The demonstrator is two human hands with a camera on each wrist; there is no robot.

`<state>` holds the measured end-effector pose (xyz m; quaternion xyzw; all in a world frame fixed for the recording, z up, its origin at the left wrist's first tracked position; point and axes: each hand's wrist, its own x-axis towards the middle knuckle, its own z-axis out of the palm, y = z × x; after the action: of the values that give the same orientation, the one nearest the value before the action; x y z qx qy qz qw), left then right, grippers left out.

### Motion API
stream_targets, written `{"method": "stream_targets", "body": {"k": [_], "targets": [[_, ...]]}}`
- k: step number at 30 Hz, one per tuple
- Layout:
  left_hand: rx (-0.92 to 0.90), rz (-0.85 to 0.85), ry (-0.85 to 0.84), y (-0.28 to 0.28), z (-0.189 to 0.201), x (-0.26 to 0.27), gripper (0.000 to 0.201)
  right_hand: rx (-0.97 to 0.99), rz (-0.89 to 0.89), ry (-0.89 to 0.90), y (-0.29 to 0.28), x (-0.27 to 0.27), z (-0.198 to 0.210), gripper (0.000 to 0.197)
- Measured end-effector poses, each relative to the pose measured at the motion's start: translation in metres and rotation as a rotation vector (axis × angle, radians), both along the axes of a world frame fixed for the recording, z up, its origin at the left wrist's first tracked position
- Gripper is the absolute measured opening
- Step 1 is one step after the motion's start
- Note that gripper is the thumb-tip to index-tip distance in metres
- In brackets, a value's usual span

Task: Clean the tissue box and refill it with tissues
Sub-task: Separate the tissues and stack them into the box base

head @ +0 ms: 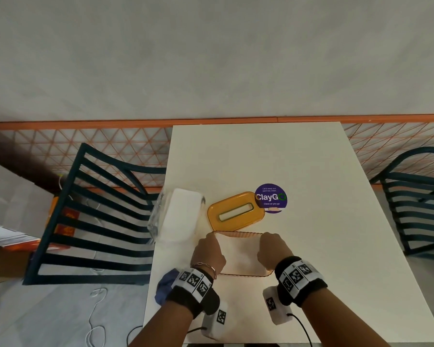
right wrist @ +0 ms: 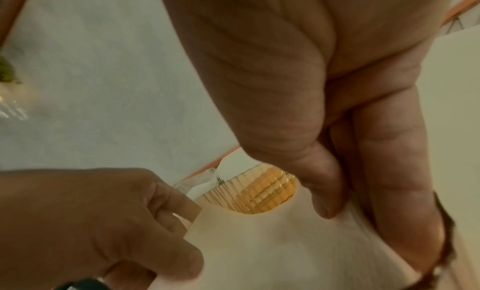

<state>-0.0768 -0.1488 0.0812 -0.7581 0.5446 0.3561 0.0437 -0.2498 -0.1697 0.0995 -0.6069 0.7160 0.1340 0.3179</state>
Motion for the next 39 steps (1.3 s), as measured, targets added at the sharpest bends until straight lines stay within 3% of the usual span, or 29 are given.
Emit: {"method": "stream_targets", "body": {"k": [8, 12, 16, 23, 25, 28, 31, 34, 36, 39], "targets": [[-0.138, -0.050, -0.055, 0.008, 0.007, -0.003, 0.062, -0.146, 0.001, 0.034, 0.004, 0.000, 0.002, 0.037], [-0.236, -0.104, -0.015, 0.011, 0.007, 0.001, 0.052, -0.200, -0.021, 0.006, 0.006, -0.013, 0.001, 0.037], [-0.118, -0.311, 0.043, 0.007, -0.005, 0.001, 0.052, -0.100, 0.133, -0.030, 0.014, -0.008, -0.003, 0.045], [-0.081, -0.499, -0.148, 0.002, -0.014, -0.005, 0.055, -0.064, 0.251, -0.007, 0.020, 0.006, -0.015, 0.041], [-0.115, -0.440, -0.086, 0.002, -0.008, -0.003, 0.051, -0.119, 0.225, -0.022, 0.019, 0.002, -0.014, 0.039], [-0.252, -0.186, 0.022, -0.008, 0.016, 0.015, 0.030, -0.307, 0.097, -0.067, 0.013, -0.009, -0.011, 0.025], [-0.348, 0.067, -0.013, -0.031, 0.026, 0.050, 0.024, -0.451, -0.082, -0.068, 0.009, -0.022, -0.006, 0.020], [-0.256, 0.228, -0.125, -0.054, 0.014, 0.085, 0.054, -0.370, -0.209, -0.072, 0.007, -0.031, -0.009, 0.026], [-0.154, 0.242, -0.165, -0.063, 0.000, 0.099, 0.079, -0.261, -0.241, -0.085, 0.003, -0.031, -0.010, 0.019], [-0.108, 0.218, -0.205, -0.067, -0.016, 0.108, 0.092, -0.234, -0.262, -0.122, 0.000, -0.030, -0.014, 0.014]]}}
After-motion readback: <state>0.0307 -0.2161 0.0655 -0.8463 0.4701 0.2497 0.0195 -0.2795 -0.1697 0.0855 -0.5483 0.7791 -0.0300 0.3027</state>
